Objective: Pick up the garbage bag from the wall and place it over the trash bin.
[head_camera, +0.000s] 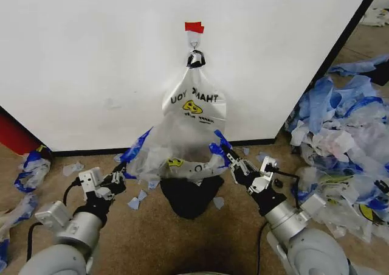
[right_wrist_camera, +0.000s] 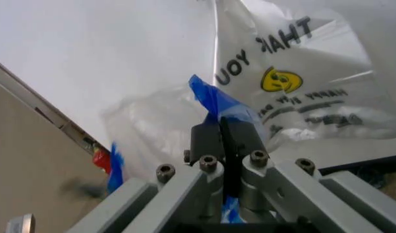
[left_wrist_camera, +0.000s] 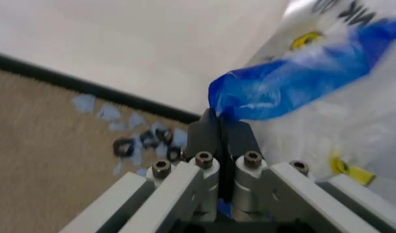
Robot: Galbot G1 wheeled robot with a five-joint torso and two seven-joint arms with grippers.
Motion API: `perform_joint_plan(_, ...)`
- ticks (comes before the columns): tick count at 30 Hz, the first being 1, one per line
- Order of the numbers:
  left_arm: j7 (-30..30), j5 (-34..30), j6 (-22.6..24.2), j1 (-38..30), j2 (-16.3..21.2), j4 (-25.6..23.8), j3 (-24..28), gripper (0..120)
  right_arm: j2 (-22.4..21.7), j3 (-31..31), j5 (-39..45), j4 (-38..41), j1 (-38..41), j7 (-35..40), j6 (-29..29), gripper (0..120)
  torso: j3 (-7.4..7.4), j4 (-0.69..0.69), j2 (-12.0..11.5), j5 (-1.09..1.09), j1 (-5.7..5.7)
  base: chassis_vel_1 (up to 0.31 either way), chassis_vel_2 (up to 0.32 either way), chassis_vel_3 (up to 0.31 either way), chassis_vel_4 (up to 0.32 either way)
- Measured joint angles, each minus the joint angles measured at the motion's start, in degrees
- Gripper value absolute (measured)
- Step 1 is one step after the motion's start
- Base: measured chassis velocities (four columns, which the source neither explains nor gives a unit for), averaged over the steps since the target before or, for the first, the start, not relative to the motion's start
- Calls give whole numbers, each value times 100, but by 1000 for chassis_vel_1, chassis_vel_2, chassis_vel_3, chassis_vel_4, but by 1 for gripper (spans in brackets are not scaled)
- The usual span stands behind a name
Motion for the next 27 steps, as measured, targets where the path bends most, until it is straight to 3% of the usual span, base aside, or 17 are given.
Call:
perform_joint_plan(7,82,-14,0,-156,34,0,-77,0,-33,78,88,37,175,127,-10,0,0,-3,0,0,0,0,0,0,0)
perform_joint_plan(16,378,144,-94,-362,-46,1,435,0,52,-149,-40,-157,184,130,-106,0,0,0,0,-1,0,0,0,0,0)
perform_joint_plan(27,566,6,-233,-367,646,0,-830,0,248,-184,-19,-392,429,-705,51,0,1,-1,0,0,0,0,0,0,0)
